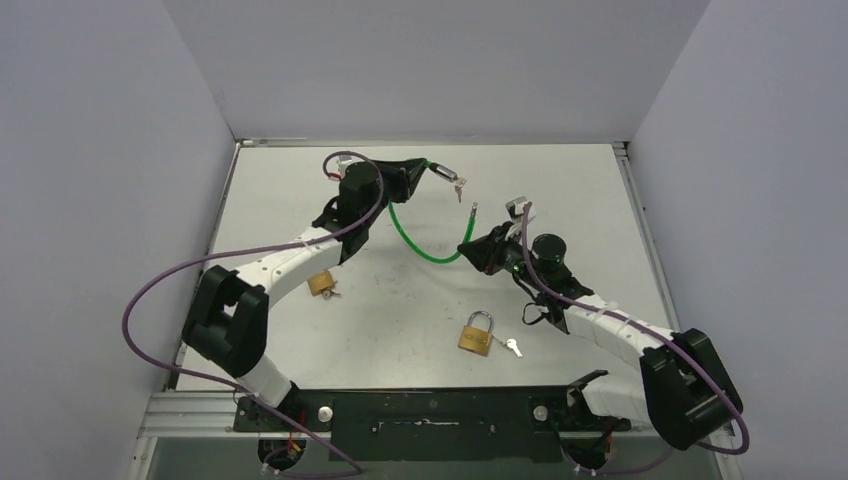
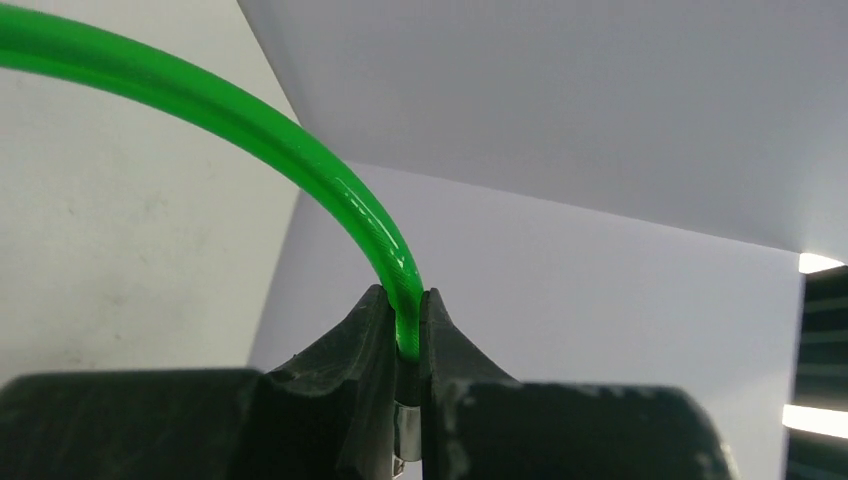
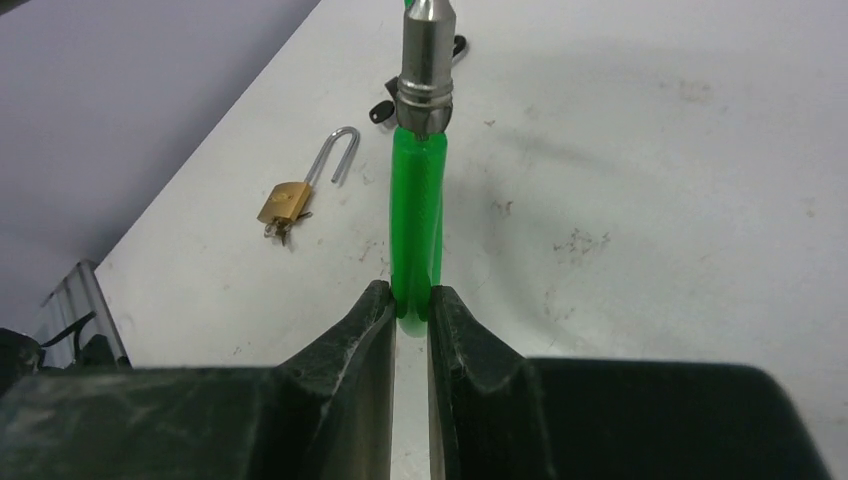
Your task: Unlock with the key
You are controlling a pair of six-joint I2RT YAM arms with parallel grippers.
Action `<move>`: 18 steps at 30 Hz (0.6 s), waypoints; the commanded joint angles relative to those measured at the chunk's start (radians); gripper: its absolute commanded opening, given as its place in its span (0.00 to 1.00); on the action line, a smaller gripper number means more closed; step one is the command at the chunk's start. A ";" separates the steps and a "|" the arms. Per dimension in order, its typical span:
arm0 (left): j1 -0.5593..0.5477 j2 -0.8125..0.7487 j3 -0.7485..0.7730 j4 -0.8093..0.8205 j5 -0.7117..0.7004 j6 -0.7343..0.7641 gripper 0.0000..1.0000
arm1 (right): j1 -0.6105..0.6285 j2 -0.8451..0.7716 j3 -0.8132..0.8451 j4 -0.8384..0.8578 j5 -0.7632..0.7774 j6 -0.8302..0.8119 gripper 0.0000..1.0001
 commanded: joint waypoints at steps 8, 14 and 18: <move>-0.008 0.412 0.364 -0.276 -0.064 0.310 0.00 | -0.060 0.355 0.215 -0.103 -0.158 0.340 0.00; -0.013 0.534 0.428 -0.333 -0.076 0.420 0.00 | -0.093 0.479 0.264 -0.116 -0.201 0.420 0.00; -0.010 0.609 0.514 -0.403 -0.033 0.530 0.00 | -0.101 0.539 0.305 -0.188 -0.211 0.408 0.03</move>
